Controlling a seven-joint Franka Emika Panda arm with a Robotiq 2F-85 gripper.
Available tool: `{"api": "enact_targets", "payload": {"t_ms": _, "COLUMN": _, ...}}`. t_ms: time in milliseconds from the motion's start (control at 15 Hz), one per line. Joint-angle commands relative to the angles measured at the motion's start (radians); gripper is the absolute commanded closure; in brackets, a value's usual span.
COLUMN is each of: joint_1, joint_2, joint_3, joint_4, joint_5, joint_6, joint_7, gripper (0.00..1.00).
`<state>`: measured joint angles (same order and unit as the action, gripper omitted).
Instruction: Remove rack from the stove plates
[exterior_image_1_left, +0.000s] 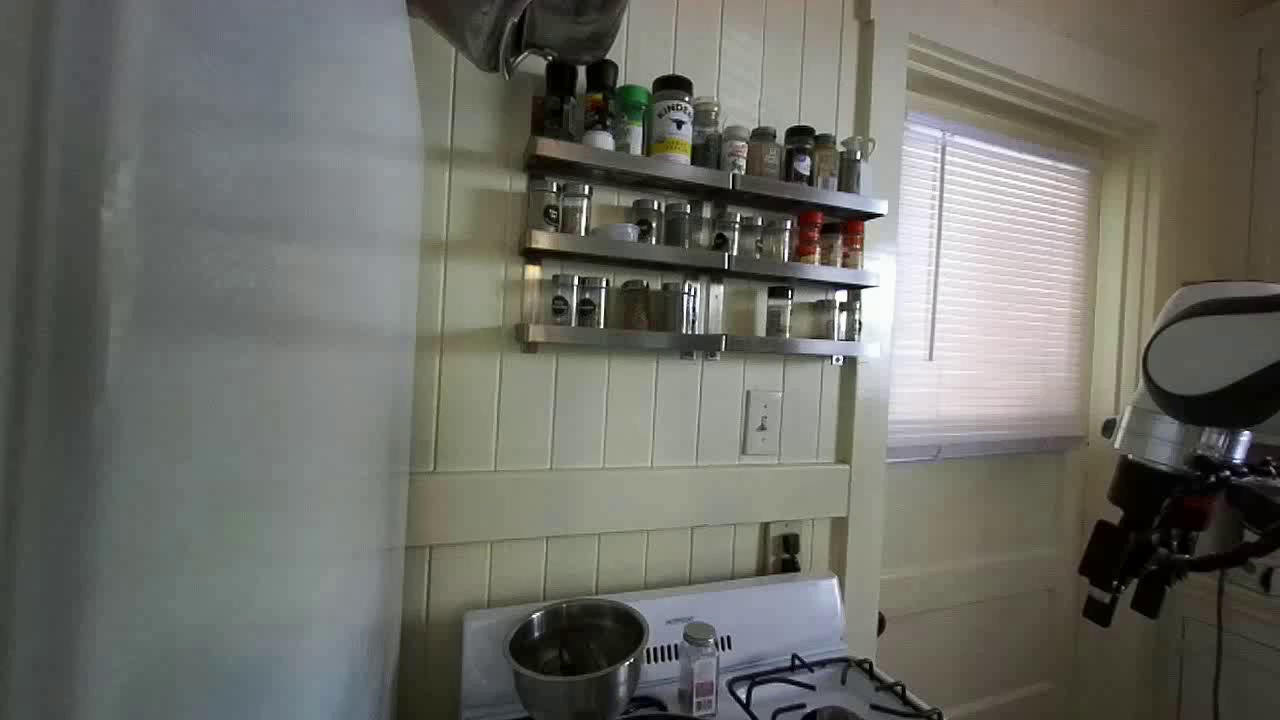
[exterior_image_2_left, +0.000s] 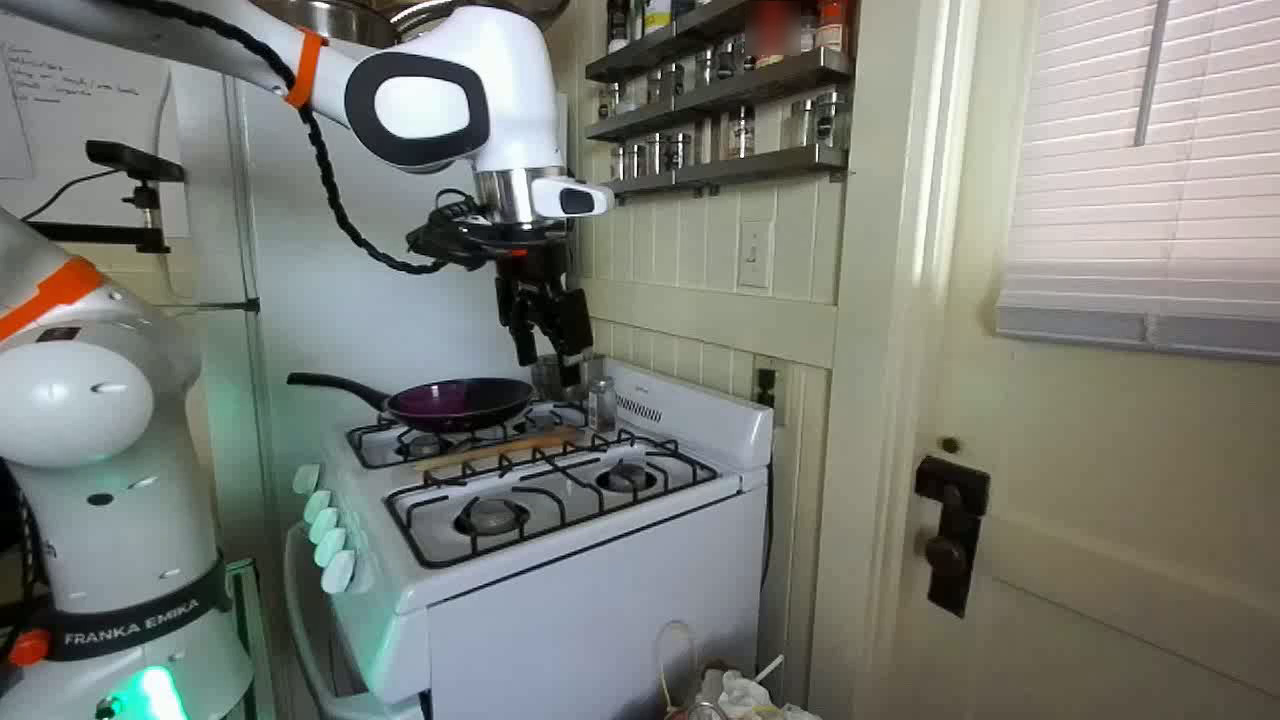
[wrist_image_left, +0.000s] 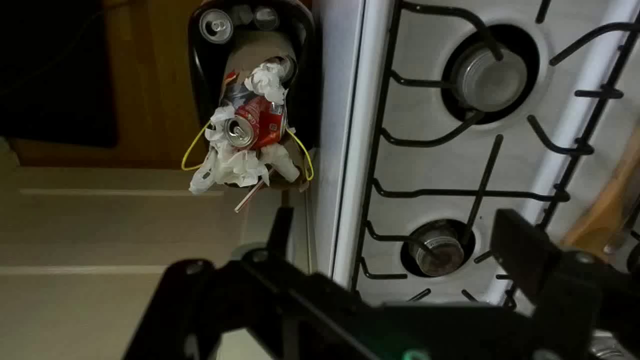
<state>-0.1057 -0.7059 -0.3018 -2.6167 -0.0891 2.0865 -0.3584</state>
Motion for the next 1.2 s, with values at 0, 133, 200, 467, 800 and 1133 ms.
{"api": "enact_targets", "payload": {"t_ms": 0, "joint_1": -0.009, "joint_2": 0.002, "joint_3": 0.009, "joint_4": 0.002, "joint_5": 0.007, "joint_6": -0.002, "joint_7": -0.005, "gripper": 0.0}}
{"api": "enact_targets", "payload": {"t_ms": 133, "joint_1": -0.009, "joint_2": 0.002, "joint_3": 0.009, "joint_4": 0.002, "joint_5": 0.007, "joint_6": -0.002, "joint_7": -0.005, "gripper": 0.0}}
{"api": "enact_targets", "payload": {"t_ms": 200, "joint_1": -0.009, "joint_2": 0.002, "joint_3": 0.009, "joint_4": 0.002, "joint_5": 0.007, "joint_6": -0.002, "joint_7": -0.005, "gripper": 0.0}}
{"api": "enact_targets", "payload": {"t_ms": 467, "joint_1": 0.015, "joint_2": 0.024, "joint_3": 0.044, "joint_4": -0.014, "joint_5": 0.011, "joint_6": 0.022, "joint_7": 0.012, "gripper": 0.0}}
{"api": "enact_targets", "payload": {"t_ms": 800, "joint_1": 0.046, "joint_2": 0.093, "joint_3": 0.15, "joint_4": -0.028, "joint_5": -0.023, "joint_6": 0.009, "joint_7": 0.053, "gripper": 0.0}}
{"api": "enact_targets", "payload": {"t_ms": 1133, "joint_1": 0.058, "joint_2": 0.128, "joint_3": 0.173, "joint_4": -0.024, "joint_5": -0.014, "joint_6": -0.002, "joint_7": 0.041, "gripper": 0.0}}
